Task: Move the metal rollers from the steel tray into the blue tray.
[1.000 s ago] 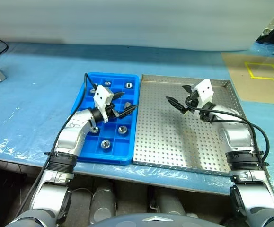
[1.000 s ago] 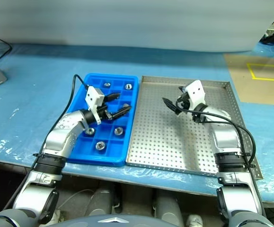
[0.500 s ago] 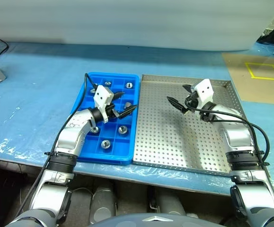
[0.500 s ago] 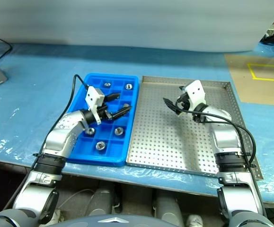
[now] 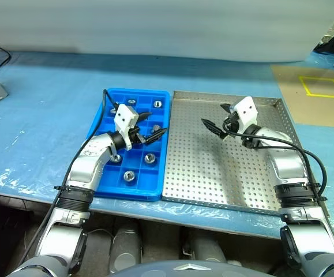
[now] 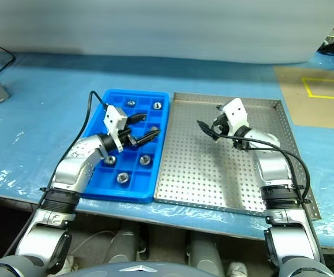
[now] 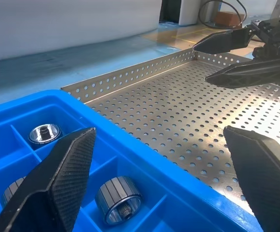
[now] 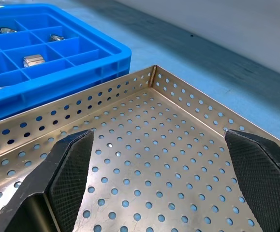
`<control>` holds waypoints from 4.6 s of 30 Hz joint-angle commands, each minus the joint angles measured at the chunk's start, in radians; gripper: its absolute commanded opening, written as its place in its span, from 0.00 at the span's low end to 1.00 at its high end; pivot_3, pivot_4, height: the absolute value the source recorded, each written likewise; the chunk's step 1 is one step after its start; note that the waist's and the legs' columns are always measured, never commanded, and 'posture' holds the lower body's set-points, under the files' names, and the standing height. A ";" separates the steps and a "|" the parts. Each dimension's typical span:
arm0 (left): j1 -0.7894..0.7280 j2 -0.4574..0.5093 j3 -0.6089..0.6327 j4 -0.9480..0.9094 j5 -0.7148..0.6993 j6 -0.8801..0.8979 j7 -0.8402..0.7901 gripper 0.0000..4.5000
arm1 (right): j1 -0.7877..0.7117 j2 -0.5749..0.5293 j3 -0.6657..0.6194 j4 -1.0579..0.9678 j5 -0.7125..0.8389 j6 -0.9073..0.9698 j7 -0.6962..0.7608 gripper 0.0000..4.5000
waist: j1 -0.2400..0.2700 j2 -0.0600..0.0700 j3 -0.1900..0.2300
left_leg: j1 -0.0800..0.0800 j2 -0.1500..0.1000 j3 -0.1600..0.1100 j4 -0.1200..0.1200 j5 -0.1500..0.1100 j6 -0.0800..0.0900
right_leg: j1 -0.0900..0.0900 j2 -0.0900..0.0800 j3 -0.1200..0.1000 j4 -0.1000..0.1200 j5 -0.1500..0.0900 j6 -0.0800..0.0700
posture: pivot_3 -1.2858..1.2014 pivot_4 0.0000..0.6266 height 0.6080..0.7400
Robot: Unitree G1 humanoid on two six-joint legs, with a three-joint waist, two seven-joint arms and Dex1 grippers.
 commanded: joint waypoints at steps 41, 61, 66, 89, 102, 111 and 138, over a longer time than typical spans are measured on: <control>0.024 0.016 0.005 -0.074 -0.004 -0.002 0.018 0.99 | -0.023 -0.004 0.033 0.062 -0.033 -0.107 0.031 1.00 | 0.001 0.000 0.000 | 0.000 0.000 0.000 0.000 0.000 0.000 | 0.000 0.000 0.000 0.000 0.000 0.000 | 0.47 0.24 1.00; 0.026 0.015 0.006 -0.074 -0.003 -0.002 0.022 0.99 | -0.032 0.001 0.044 0.094 -0.052 -0.132 0.038 1.00 | 0.001 0.000 0.000 | 0.000 0.000 0.000 -0.001 0.000 0.000 | 0.000 0.000 0.000 0.000 0.000 0.000 | 0.47 0.24 1.00; 0.029 0.015 0.005 -0.081 -0.003 0.000 0.025 0.99 | -0.032 0.001 0.045 0.094 -0.053 -0.134 0.042 1.00 | 0.002 0.000 0.000 | 0.000 0.000 0.000 -0.001 0.000 0.000 | 0.000 0.000 0.000 -0.001 0.000 0.000 | 0.48 0.24 1.00; 0.031 0.018 0.005 -0.081 0.001 -0.004 0.026 0.99 | -0.039 -0.003 0.070 0.115 -0.092 -0.154 0.055 1.00 | 0.002 0.000 0.000 | 0.000 0.000 0.000 -0.001 0.000 0.000 | 0.000 0.000 0.000 -0.001 0.000 0.000 | 0.48 0.24 1.00; 0.040 0.020 0.007 -0.093 0.001 -0.002 0.034 0.99 | -0.047 0.003 0.081 0.142 -0.109 -0.175 0.062 1.00 | 0.003 0.000 0.000 | 0.000 0.000 0.000 -0.001 0.000 0.000 | 0.000 0.000 0.000 -0.001 0.000 0.000 | 0.48 0.24 1.00; 0.040 0.018 0.006 -0.090 0.002 -0.004 0.039 0.99 | -0.053 0.002 0.084 0.154 -0.117 -0.184 0.067 1.00 | 0.003 0.000 0.000 | 0.000 0.000 0.000 -0.001 0.000 0.000 | 0.000 0.000 0.000 -0.001 0.000 0.000 | 0.49 0.24 1.00; 0.044 0.020 0.005 -0.095 0.002 -0.004 0.041 0.99 | -0.050 0.002 0.090 0.154 -0.132 -0.190 0.076 1.00 | 0.003 0.000 0.000 | 0.000 0.000 0.000 -0.001 0.000 0.000 | 0.000 0.000 0.000 -0.001 0.000 0.000 | 0.49 0.24 1.00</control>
